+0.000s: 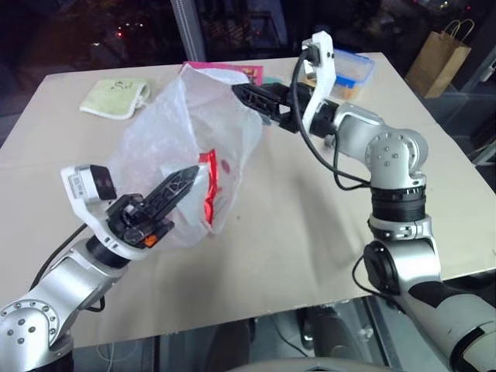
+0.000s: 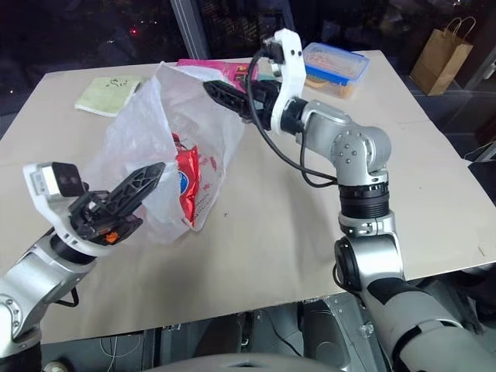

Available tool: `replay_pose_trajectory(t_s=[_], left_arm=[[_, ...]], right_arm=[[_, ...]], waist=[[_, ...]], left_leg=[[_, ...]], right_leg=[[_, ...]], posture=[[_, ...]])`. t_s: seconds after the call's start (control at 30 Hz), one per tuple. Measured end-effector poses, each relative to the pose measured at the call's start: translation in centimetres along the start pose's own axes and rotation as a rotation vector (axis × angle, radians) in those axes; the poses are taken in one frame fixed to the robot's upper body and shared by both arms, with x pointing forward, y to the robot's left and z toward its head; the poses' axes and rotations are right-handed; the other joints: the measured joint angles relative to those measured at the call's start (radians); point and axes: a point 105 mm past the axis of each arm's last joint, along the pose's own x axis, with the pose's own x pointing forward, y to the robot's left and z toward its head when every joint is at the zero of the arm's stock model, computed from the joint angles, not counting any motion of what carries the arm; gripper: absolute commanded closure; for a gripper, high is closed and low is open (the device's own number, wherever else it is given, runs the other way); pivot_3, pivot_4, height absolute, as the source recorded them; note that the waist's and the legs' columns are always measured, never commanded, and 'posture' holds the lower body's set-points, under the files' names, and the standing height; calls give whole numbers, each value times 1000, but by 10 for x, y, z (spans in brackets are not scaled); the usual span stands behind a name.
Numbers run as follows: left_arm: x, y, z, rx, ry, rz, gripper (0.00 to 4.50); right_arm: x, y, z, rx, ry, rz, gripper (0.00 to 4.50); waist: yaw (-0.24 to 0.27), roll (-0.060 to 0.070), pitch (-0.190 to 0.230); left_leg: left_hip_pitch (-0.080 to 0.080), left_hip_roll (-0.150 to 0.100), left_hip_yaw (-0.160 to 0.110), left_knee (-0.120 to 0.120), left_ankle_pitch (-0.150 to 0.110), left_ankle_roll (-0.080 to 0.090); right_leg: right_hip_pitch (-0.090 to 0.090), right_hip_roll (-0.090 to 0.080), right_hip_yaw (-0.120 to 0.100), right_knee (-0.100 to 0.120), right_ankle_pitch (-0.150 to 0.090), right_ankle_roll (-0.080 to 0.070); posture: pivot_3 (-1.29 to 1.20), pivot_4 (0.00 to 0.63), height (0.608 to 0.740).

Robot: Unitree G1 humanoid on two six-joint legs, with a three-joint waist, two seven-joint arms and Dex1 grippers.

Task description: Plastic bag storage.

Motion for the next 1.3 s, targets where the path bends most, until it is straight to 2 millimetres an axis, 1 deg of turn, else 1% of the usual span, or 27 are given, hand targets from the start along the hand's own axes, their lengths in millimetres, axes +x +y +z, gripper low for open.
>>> replay_pose_trajectory(t_s=[0.13,0.17,0.2,0.23,0.3,0.4,0.43,0.5,0.53,0.57,0.6,0.63,0.67,0.73,0.8,0.83,0.87,0.9,0.97,1.03,1.07,1.13,1.17,1.2,1.23,1.3], left_arm=[[1,0,1,4,-3,-2,4500],[1,0,1,4,-4,1,4500],[1,0,1,4,-4,4,4500],[2,0,1,4,-4,3,4500],[2,0,2,5,-8,5,4500],[2,0,3,7,-21,6,4500],[3,-1,3,9,-25,2,4500],[9,-6,8,26,-58,-26,4500],[15,-10,16,40,-95,-54,4500],[25,-17,26,59,-143,-97,4500],[41,-31,49,91,-225,-172,4500],[52,-44,71,121,-288,-221,4500],[57,-51,80,132,-316,-244,4500],[73,-74,119,138,-403,-312,4500],[77,-91,155,125,-483,-346,4500],[77,-94,166,113,-506,-351,4500],[79,-96,182,98,-514,-346,4500],[78,-95,190,93,-521,-338,4500],[83,-93,200,74,-512,-330,4500],[90,-89,205,62,-497,-325,4500],[107,-86,199,72,-429,-339,4500],[110,-83,195,76,-409,-336,4500],[119,-79,186,99,-359,-325,4500],[124,-74,175,120,-312,-308,4500],[128,-64,164,142,-267,-273,4500],[133,-34,141,167,-198,-164,4500]], right_arm=[[8,9,0,-10,14,26,42],[11,9,-4,-25,31,21,42],[15,7,-12,-43,64,5,42],[17,5,-17,-48,87,-5,278],[20,-1,-26,-67,116,-31,886],[22,-16,-34,-84,134,-81,2499],[21,-20,-34,-87,135,-92,2919],[17,-29,-29,-73,109,-114,3893],[14,-33,-21,-58,87,-124,4403],[11,-37,-10,-39,58,-128,4458],[6,-38,14,-20,3,-119,4458],[4,-29,41,-18,-55,-83,4458],[3,-25,53,-21,-80,-67,4458],[-4,-17,93,-15,-153,-42,4458],[-13,-11,127,-9,-226,-26,4458],[-17,-10,139,-9,-254,-29,4458],[-24,-13,155,2,-295,-47,4458],[-27,-14,161,5,-311,-52,4458],[-32,-17,171,3,-335,-71,4458],[-37,-18,177,-12,-346,-87,4458],[-48,-17,189,-55,-371,-116,4458],[-51,-15,191,-66,-376,-121,4458],[-62,-15,191,-121,-377,-149,4458],[-71,-17,187,-155,-375,-175,4458],[-81,-23,178,-177,-360,-217,4458],[-98,-39,147,-203,-306,-301,4458]], waist=[[0,0,0],[0,0,0],[0,0,0],[0,0,0],[0,0,0],[1,0,0],[2,0,0],[7,0,0],[12,0,0],[21,0,1],[34,-2,4],[34,-3,4],[34,-3,4],[36,-4,4],[31,-4,4],[26,-4,4],[23,-4,4],[21,-4,4],[18,-4,4],[19,-4,4],[20,-4,4],[20,-4,4],[21,-4,4],[27,-4,4],[28,-4,4],[28,-4,3]], left_leg=[[0,0,0,0,0,0],[0,0,0,0,0,0],[0,0,0,0,0,0],[0,0,0,0,0,0],[0,0,0,0,0,0],[0,0,0,0,0,0],[-1,0,0,0,0,0],[-1,-1,0,0,0,0],[-1,-1,-1,1,0,0],[-2,-1,-1,2,0,0],[-4,-1,-4,4,0,0],[-5,0,-5,5,0,-1],[-5,-1,-5,5,0,-1],[-6,-1,-6,5,0,-1],[-6,-1,-5,4,0,-1],[-6,-1,-4,3,0,0],[-8,-1,-3,2,0,-1],[-11,-1,-3,1,1,-1],[-17,0,-3,1,3,-4],[-18,0,-3,1,3,-5],[-20,-1,-2,0,3,-5],[-20,-1,-2,0,3,-5],[-20,-1,-2,0,3,-5],[-19,-1,-3,0,3,-5],[-19,-1,-3,0,3,-5],[-18,-1,-2,0,3,-5]], right_leg=[[0,0,0,0,0,0],[0,0,0,0,0,0],[0,0,0,0,0,0],[0,0,0,0,0,0],[0,0,0,0,0,0],[0,0,0,0,0,0],[0,0,0,0,0,0],[0,-1,0,0,0,0],[0,-1,-1,0,0,0],[0,-1,-1,0,1,0],[0,0,-5,0,2,-2],[0,0,-6,-1,4,-4],[0,0,-6,0,4,-4],[0,0,-7,-2,4,-4],[0,0,-7,-2,4,-4],[0,-1,-7,-2,4,-4],[-3,-1,-7,-2,3,-3],[-7,-1,-7,-1,3,-3],[-12,-1,-8,2,3,-3],[-12,-2,-9,0,3,-3],[-12,-3,-9,-2,3,-3],[-12,-4,-9,-2,3,-3],[-12,-4,-9,-3,3,-3],[-10,-4,-11,-2,2,-1],[-10,-5,-11,-2,2,-1],[-10,-5,-11,-1,2,-1]], posture=[[0,150,740],[0,150,740],[0,150,740],[0,150,740],[0,150,740],[0,150,740],[0,150,740],[0,150,740],[0,150,740],[0,150,740],[0,150,740],[0,150,740],[0,150,740],[0,150,740],[0,150,740],[0,150,740],[0,150,740],[0,150,740],[0,150,740],[0,150,740],[0,150,740],[0,150,740],[0,150,740],[0,150,740],[0,150,740],[0,150,740]])
